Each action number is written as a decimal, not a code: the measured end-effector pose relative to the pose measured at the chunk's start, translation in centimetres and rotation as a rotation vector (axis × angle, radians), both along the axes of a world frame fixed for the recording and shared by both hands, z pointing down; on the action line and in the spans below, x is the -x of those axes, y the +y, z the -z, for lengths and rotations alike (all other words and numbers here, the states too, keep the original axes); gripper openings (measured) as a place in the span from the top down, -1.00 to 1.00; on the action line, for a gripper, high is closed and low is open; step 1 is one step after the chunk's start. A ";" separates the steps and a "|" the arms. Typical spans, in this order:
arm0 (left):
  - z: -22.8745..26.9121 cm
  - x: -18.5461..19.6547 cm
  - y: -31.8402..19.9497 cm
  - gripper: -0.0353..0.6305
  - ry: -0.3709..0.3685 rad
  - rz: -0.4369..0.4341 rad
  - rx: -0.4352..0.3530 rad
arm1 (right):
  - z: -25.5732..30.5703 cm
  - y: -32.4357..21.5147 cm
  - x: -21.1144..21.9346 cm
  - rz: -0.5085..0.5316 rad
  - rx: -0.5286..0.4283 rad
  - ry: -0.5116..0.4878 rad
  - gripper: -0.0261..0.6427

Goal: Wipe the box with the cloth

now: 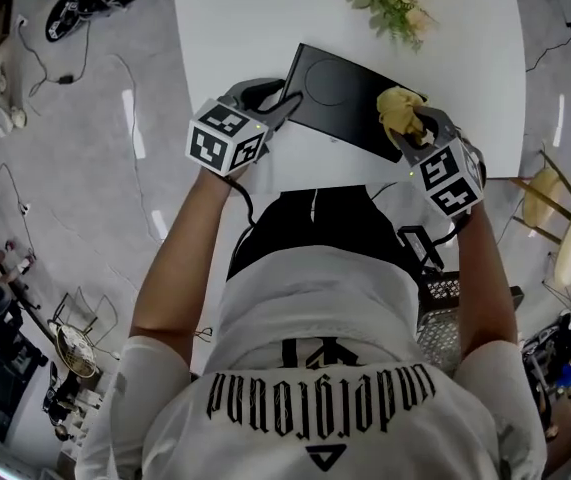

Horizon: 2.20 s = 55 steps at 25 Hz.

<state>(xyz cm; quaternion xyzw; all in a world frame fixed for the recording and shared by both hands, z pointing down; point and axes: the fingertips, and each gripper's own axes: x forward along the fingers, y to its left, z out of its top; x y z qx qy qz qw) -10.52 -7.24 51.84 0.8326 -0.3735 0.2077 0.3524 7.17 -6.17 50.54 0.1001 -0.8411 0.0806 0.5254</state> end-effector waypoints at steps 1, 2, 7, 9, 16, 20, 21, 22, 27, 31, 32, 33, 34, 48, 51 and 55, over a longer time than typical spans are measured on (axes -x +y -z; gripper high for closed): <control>-0.1 0.1 -0.1 0.42 0.001 -0.004 -0.001 | -0.2 -0.3 0.3 -0.002 -0.009 0.003 0.57; -0.2 0.2 -0.2 0.42 0.002 -0.008 -0.002 | -0.5 -0.7 0.9 0.000 -0.024 0.008 0.57; -0.1 -0.1 0.0 0.42 0.007 -0.014 -0.004 | -0.6 -3.1 5.1 -0.038 -0.076 -0.046 0.57; -0.2 0.0 -0.3 0.42 0.009 -0.012 -0.004 | -0.5 -3.7 7.1 -0.027 -0.100 -0.054 0.57; 0.0 -0.5 0.2 0.41 -0.003 0.010 -0.021 | -0.2 1.2 12.6 0.017 -0.071 -0.136 0.57; 0.1 -0.4 0.2 0.41 -0.007 0.010 -0.023 | 0.2 4.4 13.4 -0.009 -0.046 -0.158 0.57; 0.1 -0.4 0.2 0.41 -0.008 0.007 -0.024 | 0.2 5.3 13.3 -0.016 -0.037 -0.161 0.57; 0.1 -0.3 0.2 0.41 -0.009 0.005 -0.026 | 0.2 6.4 13.0 -0.022 -0.028 -0.160 0.57; 0.0 -0.1 0.4 0.41 -0.013 -0.004 -0.032 | -1.6 11.4 9.2 -0.114 0.025 -0.114 0.57; -0.2 0.0 0.4 0.41 -0.012 -0.019 -0.040 | -4.5 12.4 3.6 -0.291 0.070 -0.051 0.57; -0.2 0.0 0.5 0.41 -0.012 -0.021 -0.042 | -5.1 12.3 2.1 -0.334 0.076 -0.037 0.57; -0.3 0.0 0.5 0.41 -0.014 -0.024 -0.044 | -5.6 12.3 0.7 -0.375 0.083 -0.026 0.57; -0.3 -0.1 0.5 0.41 -0.015 -0.027 -0.046 | -5.9 12.4 -0.6 -0.413 0.091 -0.020 0.57; 0.1 -0.7 0.3 0.41 -0.020 -0.026 -0.053 | -3.5 10.9 7.2 -0.423 0.104 -0.114 0.57; 0.3 -0.8 0.3 0.41 -0.018 -0.024 -0.056 | -2.5 10.9 7.8 -0.413 0.095 -0.132 0.57; 0.1 -0.4 0.3 0.41 -0.023 -0.015 -0.056 | -2.8 10.4 10.9 -0.364 0.087 -0.147 0.57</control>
